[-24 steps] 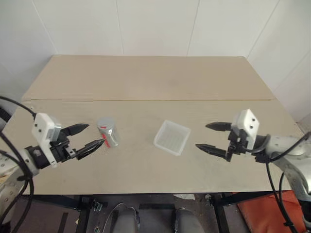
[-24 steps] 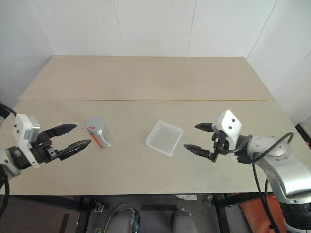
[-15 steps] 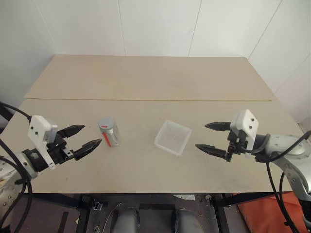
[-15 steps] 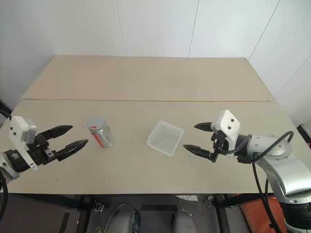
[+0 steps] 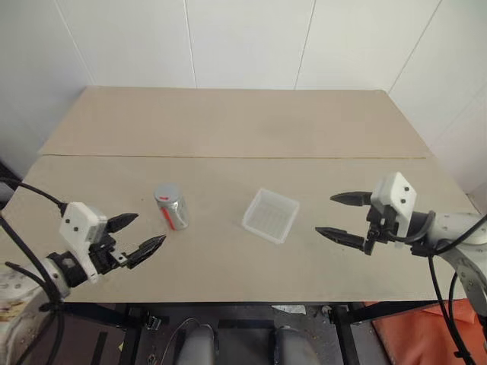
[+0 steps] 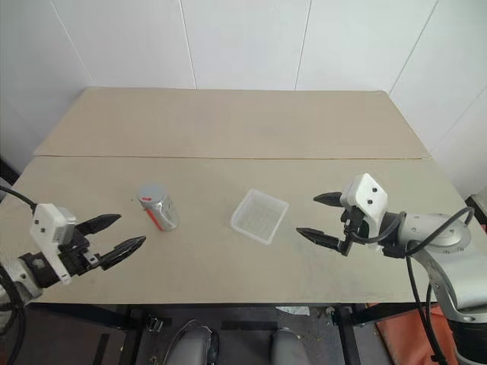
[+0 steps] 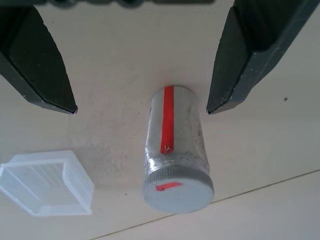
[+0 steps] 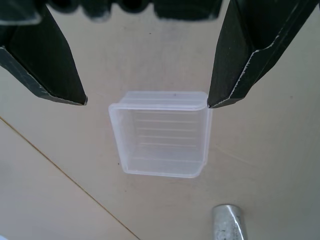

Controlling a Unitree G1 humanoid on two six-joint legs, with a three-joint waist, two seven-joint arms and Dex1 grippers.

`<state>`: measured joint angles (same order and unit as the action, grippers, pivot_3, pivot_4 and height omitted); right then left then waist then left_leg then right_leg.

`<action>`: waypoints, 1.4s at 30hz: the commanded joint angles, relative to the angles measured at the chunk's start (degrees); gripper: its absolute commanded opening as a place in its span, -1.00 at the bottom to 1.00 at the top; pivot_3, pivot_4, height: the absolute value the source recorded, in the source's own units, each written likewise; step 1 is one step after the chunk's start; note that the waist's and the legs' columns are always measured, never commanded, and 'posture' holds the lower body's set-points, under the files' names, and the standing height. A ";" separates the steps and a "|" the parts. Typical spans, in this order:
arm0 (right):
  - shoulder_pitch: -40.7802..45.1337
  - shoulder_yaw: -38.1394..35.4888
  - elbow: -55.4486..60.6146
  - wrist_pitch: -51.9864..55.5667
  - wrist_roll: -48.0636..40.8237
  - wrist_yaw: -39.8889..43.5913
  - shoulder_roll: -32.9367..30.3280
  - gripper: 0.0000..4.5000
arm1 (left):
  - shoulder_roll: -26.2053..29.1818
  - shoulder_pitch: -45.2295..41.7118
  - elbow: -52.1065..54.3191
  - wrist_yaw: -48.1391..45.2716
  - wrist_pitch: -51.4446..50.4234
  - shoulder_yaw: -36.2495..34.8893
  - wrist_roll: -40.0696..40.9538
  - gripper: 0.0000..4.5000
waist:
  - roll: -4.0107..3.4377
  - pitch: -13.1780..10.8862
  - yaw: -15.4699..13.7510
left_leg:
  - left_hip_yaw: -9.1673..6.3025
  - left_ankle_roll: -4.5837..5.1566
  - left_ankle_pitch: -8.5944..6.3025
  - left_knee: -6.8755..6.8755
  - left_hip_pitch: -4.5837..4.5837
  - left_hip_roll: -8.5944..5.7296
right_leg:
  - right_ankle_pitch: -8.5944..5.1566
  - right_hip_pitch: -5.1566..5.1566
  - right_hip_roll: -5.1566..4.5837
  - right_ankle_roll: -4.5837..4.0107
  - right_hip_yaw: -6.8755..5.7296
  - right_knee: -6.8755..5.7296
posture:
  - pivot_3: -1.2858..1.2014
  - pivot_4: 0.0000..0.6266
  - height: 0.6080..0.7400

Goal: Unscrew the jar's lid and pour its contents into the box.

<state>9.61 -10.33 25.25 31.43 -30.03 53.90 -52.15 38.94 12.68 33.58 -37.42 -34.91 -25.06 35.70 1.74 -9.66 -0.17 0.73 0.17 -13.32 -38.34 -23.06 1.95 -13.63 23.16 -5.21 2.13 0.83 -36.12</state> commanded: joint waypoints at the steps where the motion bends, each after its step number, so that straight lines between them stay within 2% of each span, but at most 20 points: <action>1: -0.39 -2.19 1.50 -0.91 0.61 1.04 -2.41 0.99 | -5.87 0.02 0.99 7.48 4.31 4.44 -6.03 1.00 | 0.03 0.01 -0.07 | 0.00 0.00 0.00 0.00 -0.02 -0.01 | 0.01 0.01 -0.01 0.00 0.01 0.00 | 0.03 -0.52 1.00; 7: -0.06 -3.33 0.73 -1.48 0.16 2.79 -3.62 0.99 | -13.90 -0.79 -1.72 12.46 12.92 11.46 -14.41 1.00 | 0.04 0.03 -0.42 | -0.01 0.00 0.00 -0.01 0.00 0.00 | 0.02 0.00 0.02 -0.03 0.00 -0.02 | 0.03 -0.52 1.00; 12: 0.39 -3.72 1.22 -1.35 0.05 2.78 -3.53 0.99 | -17.59 -2.88 -5.98 14.98 18.36 13.99 -19.06 1.00 | 0.04 0.03 -0.43 | -0.01 0.00 0.00 -0.01 0.00 0.00 | 0.03 -0.01 0.03 -0.03 -0.01 -0.02 | 0.03 -0.52 1.00; 17: 0.04 -4.59 1.43 -1.49 0.15 3.04 -3.89 0.99 | -18.94 -4.89 -10.03 16.41 22.59 15.24 -22.32 1.00 | 0.04 0.03 -0.46 | -0.01 0.00 0.00 -0.02 0.00 -0.01 | 0.03 -0.01 0.02 -0.03 -0.01 -0.01 | 0.03 -0.52 1.00; 27: -1.02 -6.77 0.57 -0.58 -3.02 6.95 -5.11 0.99 | -21.65 -10.21 -15.62 17.17 25.19 17.41 -23.57 1.00 | 0.04 0.03 -0.48 | -0.02 0.00 0.00 -0.03 -0.02 -0.01 | 0.03 -0.01 0.03 -0.02 -0.02 -0.01 | 0.03 -0.52 1.00; 42: -1.12 -7.51 0.52 -0.51 -5.55 11.43 -7.20 0.99 | -22.90 -15.75 -21.29 18.42 28.75 18.21 -25.44 1.00 | 0.04 0.03 -0.49 | -0.02 0.00 0.00 -0.03 -0.01 -0.01 | 0.04 -0.02 0.03 -0.01 -0.02 -0.02 | 0.03 -0.52 1.00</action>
<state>8.15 -15.12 25.04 31.45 -35.00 65.05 -58.15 16.18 -2.28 11.68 -19.28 -7.82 -6.75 10.32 1.78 -9.63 -0.66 0.71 0.18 -13.31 -38.38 -23.08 1.94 -13.59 23.14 -5.18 2.12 0.81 -36.14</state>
